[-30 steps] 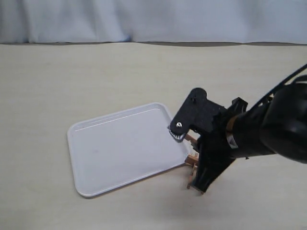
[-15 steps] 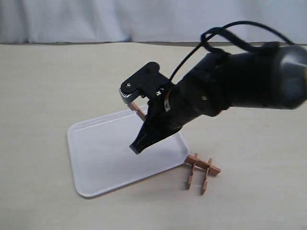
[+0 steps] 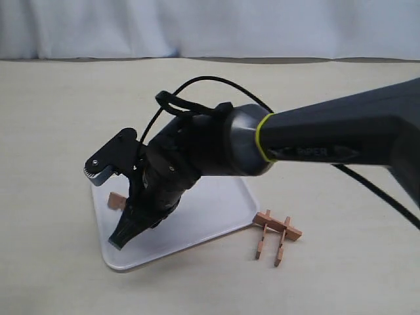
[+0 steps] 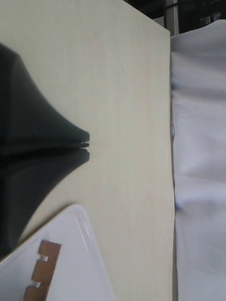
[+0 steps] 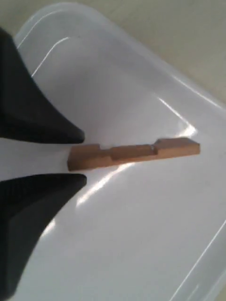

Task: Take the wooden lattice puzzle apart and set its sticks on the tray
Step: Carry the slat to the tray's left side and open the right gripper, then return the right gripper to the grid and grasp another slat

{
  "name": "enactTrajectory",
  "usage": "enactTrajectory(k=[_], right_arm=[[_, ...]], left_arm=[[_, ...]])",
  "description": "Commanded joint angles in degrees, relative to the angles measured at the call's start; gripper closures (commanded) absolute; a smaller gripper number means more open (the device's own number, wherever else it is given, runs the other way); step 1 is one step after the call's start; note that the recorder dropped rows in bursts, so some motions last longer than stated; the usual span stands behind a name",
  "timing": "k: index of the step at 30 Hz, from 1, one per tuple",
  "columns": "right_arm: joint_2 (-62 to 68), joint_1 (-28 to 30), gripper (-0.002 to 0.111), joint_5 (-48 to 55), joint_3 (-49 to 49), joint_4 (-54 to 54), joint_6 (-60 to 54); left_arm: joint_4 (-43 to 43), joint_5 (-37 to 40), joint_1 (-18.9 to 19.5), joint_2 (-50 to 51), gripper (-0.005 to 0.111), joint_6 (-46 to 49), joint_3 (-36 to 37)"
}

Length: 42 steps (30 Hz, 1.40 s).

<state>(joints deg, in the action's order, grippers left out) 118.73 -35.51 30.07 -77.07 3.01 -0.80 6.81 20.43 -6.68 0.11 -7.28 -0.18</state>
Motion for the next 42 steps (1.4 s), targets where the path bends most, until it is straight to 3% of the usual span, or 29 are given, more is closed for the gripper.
enactTrajectory(k=[1,3,5,12,15,19,21,23,29,42], right_arm=[[0.07,-1.09,0.057,5.07,-3.0,-0.8,0.8],[-0.94,-1.32,0.046,8.87,-4.51,-0.68,-0.06],[-2.4,-1.32,0.041,14.04,-6.2,-0.68,-0.5],[-11.6,-1.0,0.046,29.44,-5.76,4.71,-5.67],[-16.68,2.12,0.046,30.26,-1.83,5.59,-5.67],[-23.03,11.82,0.046,26.19,8.83,5.6,-8.39],[-25.27,17.34,0.046,21.65,18.04,5.21,-15.35],[-26.42,19.48,0.046,15.46,23.39,5.34,-18.03],[-26.58,19.7,0.046,9.8,33.37,6.64,-27.98],[-26.58,19.7,0.05,-1.89,37.9,8.43,-23.89]], left_arm=[[0.07,-0.46,0.01,-0.11,0.107,-0.14,0.18],[0.07,-0.46,0.01,-0.11,0.107,-0.14,0.18],[0.07,-0.46,0.01,-0.11,0.107,-0.14,0.18],[0.07,-0.46,0.01,-0.11,0.107,-0.14,0.18],[0.07,-0.46,0.01,-0.11,0.107,-0.14,0.18],[0.07,-0.46,0.01,-0.11,0.107,-0.14,0.18],[0.07,-0.57,0.01,-0.11,0.107,-0.14,0.18],[0.07,-0.57,0.01,-0.11,0.107,-0.14,0.18],[0.07,-0.57,0.01,-0.11,0.107,-0.14,0.18],[0.07,-0.57,0.01,-0.11,0.107,-0.14,0.18]])
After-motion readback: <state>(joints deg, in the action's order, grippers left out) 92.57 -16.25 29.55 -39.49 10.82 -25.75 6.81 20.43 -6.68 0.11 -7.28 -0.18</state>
